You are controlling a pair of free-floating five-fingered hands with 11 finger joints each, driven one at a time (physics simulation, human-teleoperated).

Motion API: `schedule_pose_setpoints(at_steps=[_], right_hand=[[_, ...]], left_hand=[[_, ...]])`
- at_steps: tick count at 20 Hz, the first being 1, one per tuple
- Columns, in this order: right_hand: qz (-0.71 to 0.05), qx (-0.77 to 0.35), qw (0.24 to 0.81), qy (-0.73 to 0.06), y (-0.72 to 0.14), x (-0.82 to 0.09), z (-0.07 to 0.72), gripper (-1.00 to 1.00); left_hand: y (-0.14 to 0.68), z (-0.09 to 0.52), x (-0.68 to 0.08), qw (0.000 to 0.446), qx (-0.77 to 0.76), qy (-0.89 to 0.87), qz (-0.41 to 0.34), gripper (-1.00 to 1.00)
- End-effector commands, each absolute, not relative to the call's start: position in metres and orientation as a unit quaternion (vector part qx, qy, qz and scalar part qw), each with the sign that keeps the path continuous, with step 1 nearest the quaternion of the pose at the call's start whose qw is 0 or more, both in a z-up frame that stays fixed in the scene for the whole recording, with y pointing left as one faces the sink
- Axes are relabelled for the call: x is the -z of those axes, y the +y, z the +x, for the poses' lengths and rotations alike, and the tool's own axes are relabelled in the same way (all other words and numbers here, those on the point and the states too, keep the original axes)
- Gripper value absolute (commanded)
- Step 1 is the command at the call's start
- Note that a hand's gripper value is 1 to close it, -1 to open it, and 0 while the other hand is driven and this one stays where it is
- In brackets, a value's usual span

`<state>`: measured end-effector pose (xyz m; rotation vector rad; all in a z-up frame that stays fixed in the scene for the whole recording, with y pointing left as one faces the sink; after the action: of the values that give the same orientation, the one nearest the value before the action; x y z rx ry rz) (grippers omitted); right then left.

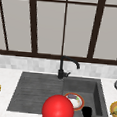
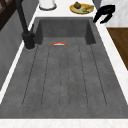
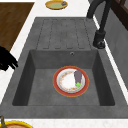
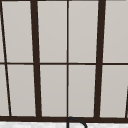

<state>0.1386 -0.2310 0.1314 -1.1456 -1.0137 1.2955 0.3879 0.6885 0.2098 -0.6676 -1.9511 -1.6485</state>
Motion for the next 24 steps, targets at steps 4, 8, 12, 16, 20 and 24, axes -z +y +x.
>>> schedule_pose_setpoints(at_steps=[4,8,12,16,20,24], right_hand=[[-0.482,-0.545,0.538,-0.426,-0.231,-0.131,0.139,0.0],[-0.482,-0.545,0.538,-0.426,-0.231,-0.131,0.139,0.0],[-0.482,-0.545,0.538,-0.426,-0.231,-0.131,0.139,0.0],[-0.482,-0.545,0.538,-0.426,-0.231,-0.131,0.139,0.0],[-0.482,-0.545,0.538,-0.426,-0.231,-0.131,0.139,0.0],[-0.482,-0.545,0.538,-0.426,-0.231,-0.131,0.139,0.0]], left_hand=[[0.737,0.386,-0.202,0.247,0.6,-0.72,-0.247,-1.0],[0.722,0.385,-0.201,0.253,0.611,-0.71,-0.242,-1.0],[0.721,0.365,-0.201,0.241,0.617,-0.706,-0.249,-1.0],[0.711,0.35,-0.202,0.238,0.618,-0.709,-0.244,-1.0],[0.699,0.336,-0.205,0.245,0.621,-0.706,-0.239,-1.0],[0.695,0.342,-0.204,0.258,0.613,-0.708,-0.235,-1.0]])
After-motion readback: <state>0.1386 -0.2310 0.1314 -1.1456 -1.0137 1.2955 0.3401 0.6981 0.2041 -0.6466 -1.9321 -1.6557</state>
